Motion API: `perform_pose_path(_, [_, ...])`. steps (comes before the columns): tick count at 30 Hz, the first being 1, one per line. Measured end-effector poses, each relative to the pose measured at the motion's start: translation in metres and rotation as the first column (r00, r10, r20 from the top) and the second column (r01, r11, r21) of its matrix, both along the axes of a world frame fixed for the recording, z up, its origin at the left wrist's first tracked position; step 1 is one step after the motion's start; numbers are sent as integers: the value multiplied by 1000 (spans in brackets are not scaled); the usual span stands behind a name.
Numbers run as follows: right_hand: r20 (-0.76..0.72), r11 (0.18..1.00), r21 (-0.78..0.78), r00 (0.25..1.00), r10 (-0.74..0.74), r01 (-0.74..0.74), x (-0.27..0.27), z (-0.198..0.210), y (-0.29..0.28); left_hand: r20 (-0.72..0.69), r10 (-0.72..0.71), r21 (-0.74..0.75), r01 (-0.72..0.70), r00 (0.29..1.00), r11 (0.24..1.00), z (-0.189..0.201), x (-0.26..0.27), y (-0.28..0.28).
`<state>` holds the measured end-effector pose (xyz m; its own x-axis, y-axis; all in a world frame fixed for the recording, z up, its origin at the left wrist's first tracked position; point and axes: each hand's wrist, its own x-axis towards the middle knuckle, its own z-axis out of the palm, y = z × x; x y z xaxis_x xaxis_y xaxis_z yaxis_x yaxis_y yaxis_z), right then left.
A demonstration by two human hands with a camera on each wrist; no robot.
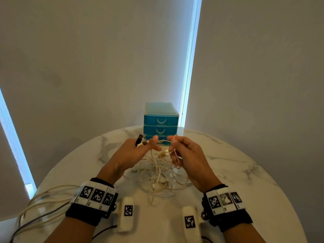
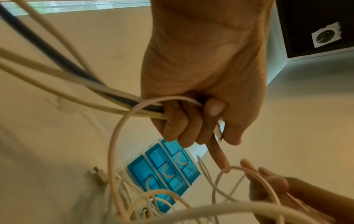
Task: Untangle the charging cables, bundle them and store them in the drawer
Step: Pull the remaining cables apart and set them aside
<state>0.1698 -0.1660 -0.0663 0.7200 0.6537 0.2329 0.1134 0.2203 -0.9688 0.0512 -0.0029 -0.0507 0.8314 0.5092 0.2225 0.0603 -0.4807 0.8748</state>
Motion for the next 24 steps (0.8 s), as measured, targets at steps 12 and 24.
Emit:
perform_pose_path(12, [181, 986, -41, 972, -150, 160, 1, -2, 3, 165, 40, -82, -27, 985, 996, 11, -7, -8])
perform_pose_path(24, [23, 935, -354, 1000, 2, 7, 15, -28, 14, 496, 330, -401, -126, 803, 907, 5, -1, 17])
